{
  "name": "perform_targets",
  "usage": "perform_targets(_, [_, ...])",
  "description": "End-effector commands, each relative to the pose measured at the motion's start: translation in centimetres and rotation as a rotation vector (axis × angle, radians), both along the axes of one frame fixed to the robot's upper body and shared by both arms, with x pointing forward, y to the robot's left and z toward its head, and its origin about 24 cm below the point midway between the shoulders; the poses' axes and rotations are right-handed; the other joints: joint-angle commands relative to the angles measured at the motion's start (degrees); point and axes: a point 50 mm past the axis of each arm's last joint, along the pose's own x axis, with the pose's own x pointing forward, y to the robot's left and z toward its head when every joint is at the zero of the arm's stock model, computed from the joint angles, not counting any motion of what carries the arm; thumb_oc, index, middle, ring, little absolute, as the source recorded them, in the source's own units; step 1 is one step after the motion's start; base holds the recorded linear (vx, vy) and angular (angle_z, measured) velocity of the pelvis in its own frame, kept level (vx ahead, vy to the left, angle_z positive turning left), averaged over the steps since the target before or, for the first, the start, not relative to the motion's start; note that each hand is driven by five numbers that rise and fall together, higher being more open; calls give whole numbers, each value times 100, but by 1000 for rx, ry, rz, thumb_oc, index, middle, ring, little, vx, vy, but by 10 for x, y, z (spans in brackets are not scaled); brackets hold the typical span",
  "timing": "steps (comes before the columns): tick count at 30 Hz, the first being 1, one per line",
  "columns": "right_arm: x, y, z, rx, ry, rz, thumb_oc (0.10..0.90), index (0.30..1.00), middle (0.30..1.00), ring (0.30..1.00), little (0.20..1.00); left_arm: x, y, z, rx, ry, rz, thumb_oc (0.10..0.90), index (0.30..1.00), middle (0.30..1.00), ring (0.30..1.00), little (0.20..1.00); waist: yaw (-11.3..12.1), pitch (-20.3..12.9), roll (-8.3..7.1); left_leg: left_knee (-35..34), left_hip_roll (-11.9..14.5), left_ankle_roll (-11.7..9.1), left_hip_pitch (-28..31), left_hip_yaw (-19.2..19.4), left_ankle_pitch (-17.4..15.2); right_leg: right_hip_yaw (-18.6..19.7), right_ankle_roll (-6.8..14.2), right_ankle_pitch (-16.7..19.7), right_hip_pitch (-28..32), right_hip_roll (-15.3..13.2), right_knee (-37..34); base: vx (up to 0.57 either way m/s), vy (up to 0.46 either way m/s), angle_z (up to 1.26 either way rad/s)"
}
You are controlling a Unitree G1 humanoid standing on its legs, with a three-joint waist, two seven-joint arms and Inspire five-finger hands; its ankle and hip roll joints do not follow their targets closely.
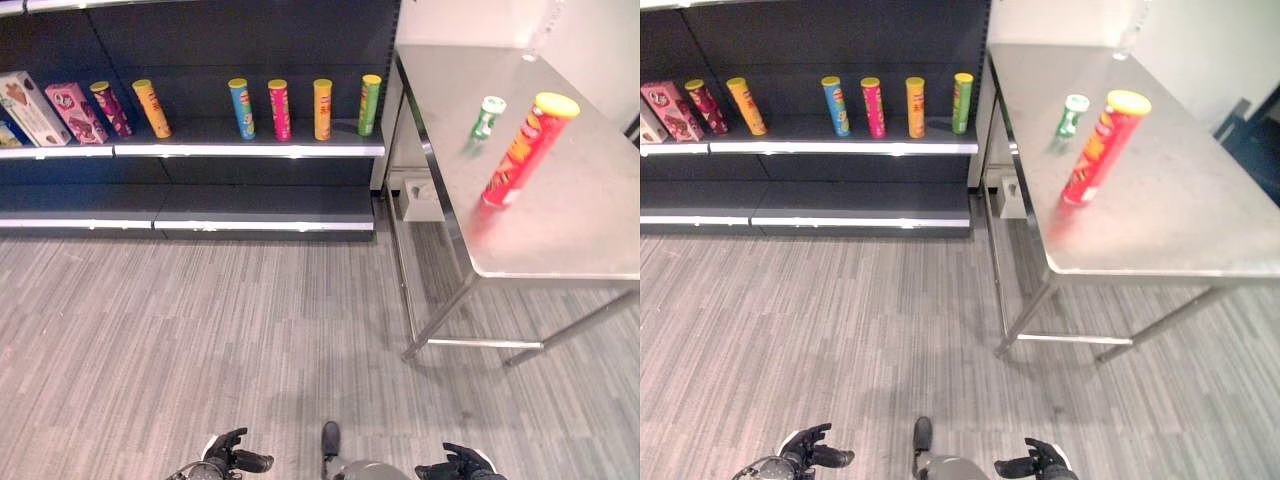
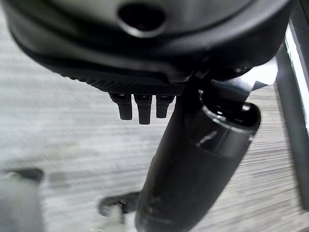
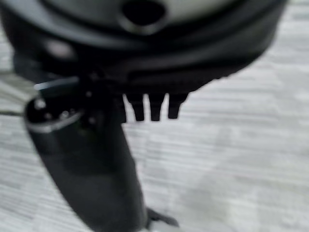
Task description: Put the goods on the table back onto the shelves and tidy them up.
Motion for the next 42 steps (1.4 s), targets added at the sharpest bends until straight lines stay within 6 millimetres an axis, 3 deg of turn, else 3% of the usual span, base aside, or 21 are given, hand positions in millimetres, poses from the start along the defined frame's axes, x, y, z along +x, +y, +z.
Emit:
perform_targets(1, [-15,-25,4,-65,34,-18,800,900,900,900,900,14,2,6,4,-57,-12,800,900,900,900,900,-25,130,15,-677,513,317,-887,444,622,-38,1177,-514,663,-607,-57,133,-113,2])
perform_targets(3, [-16,-25,4,-64,35,-24,800,900,900,900,900,14,1,6,-1,-56,-6,800,900,900,900,900,31,153,-4,-859,597,371,-1092,579,529,-38,1197,-572,747,-653,-57,169,13,22])
perform_targets(4, [-14,-23,3,-62,33,-13,800,900,900,900,900,13,1,6,-2,-56,-7,800,900,900,900,900,115,147,-1,-1680,583,411,-1159,601,418,-36,1242,-615,798,-706,-57,216,53,33])
perform_targets(5, [-14,-23,3,-62,34,-13,800,900,900,900,900,12,1,5,-2,-55,-7,800,900,900,900,900,120,164,-7,-1713,572,414,-1117,608,424,-33,1247,-623,824,-715,-57,258,126,9])
perform_targets(6, [-8,-22,5,-64,15,6,800,900,900,900,900,12,0,5,1,-54,-10,800,900,900,900,900,241,148,96,-2703,414,363,-1177,334,624,45,1266,-701,878,-641,-57,188,121,-24])
perform_targets(8, [-2,-22,7,-77,5,27,800,900,900,900,900,10,1,4,12,-44,-14,800,900,900,900,900,352,125,213,-3323,284,254,-1331,-185,1032,156,1265,-842,988,-558,-57,228,151,-95])
perform_targets(9, [-1,-20,7,-70,4,32,800,900,900,900,900,8,0,3,7,-31,-15,800,900,900,900,900,335,86,287,-3773,290,221,-1141,-363,1037,247,1261,-895,1048,-504,-57,201,147,-105])
perform_targets(12, [-8,-19,4,-72,23,20,800,900,900,900,900,4,0,0,15,-6,-25,800,900,900,900,900,243,-26,406,-4098,289,229,-819,-442,1131,302,1280,-925,1022,-515,-57,131,131,-54])
perform_targets(17, [-8,-15,2,-62,28,10,800,900,900,900,900,4,3,1,26,-2,-28,800,900,900,900,900,182,-136,425,-4238,204,306,-626,-237,1060,460,1381,-867,942,-701,-41,118,215,-72])
perform_targets(21, [0,-11,4,-48,-1,8,800,900,900,900,900,10,14,6,44,-24,5,800,900,900,900,900,198,-90,421,-4207,98,537,-562,-101,897,681,1491,-974,551,-900,821,39,202,-26])
perform_targets(23, [6,-9,5,-49,-16,-3,800,900,900,900,900,13,25,9,74,-27,39,800,900,900,900,900,148,124,443,-4188,152,626,-500,22,836,681,1566,-819,-144,-948,1730,-50,158,-21])
perform_targets(26, [-1,-11,2,-52,4,-38,800,900,900,900,900,11,30,9,92,-20,44,800,900,900,900,900,148,108,427,-4200,179,604,-461,112,778,521,1548,-782,-149,-1054,1452,30,13,-49])
perform_targets(28, [-21,-29,1,-72,54,-153,800,900,900,900,900,13,39,12,123,-13,48,800,900,900,900,900,21,87,337,-4122,105,628,-484,170,687,644,1640,-628,-66,-1060,674,75,-13,-7])
perform_targets(32, [-51,-59,6,-117,89,-353,800,900,900,900,900,9,45,13,115,-22,88,800,900,900,900,900,-61,2,250,-4150,104,630,-380,205,637,847,1684,-442,14,-992,385,83,-30,-9])
perform_targets(34, [-79,-102,24,-195,79,-576,800,900,900,900,900,6,49,14,107,-24,102,800,900,900,900,900,-137,-93,194,-4192,120,606,-294,231,599,834,1709,-345,146,-1004,205,172,-37,-12])
perform_targets(35, [-92,-150,56,-294,-28,-779,800,900,900,900,900,1,51,13,111,-10,86,800,900,900,900,900,-207,-185,166,-4232,149,581,-185,234,528,782,1739,-357,321,-1006,77,143,-27,2])
perform_targets(36, [-92,-150,56,-294,-28,-779,800,900,900,900,900,1,51,13,110,-10,85,800,900,900,900,900,-202,-195,165,-4234,145,580,-205,237,546,786,1739,-341,303,-1010,71,149,-32,1])
perform_targets(37, [-88,-178,82,-369,-144,-845,800,900,900,900,900,-2,49,11,106,-4,84,800,900,900,900,900,-242,-224,151,-4238,164,568,-136,237,491,767,1753,-358,391,-1002,30,82,-19,-4])
perform_targets(40, [-41,-229,172,-621,-524,-753,800,900,900,900,900,-8,38,6,90,15,75,800,900,900,900,900,-317,-321,150,-4238,197,532,-55,264,431,786,1775,-382,482,-993,-27,79,-13,-13])
perform_targets(41, [-14,-238,219,-714,-709,-676,800,900,900,900,900,-10,35,4,84,22,74,800,900,900,900,900,-332,-359,151,-4238,209,520,-43,269,416,803,1777,-395,490,-983,-43,51,-32,-17])
perform_targets(42, [21,-233,273,-797,-936,-551,800,900,900,900,900,-9,30,3,82,17,54,800,900,900,900,900,-322,-404,142,-4238,233,502,-11,284,390,800,1768,-427,529,-972,-54,43,-27,-17])
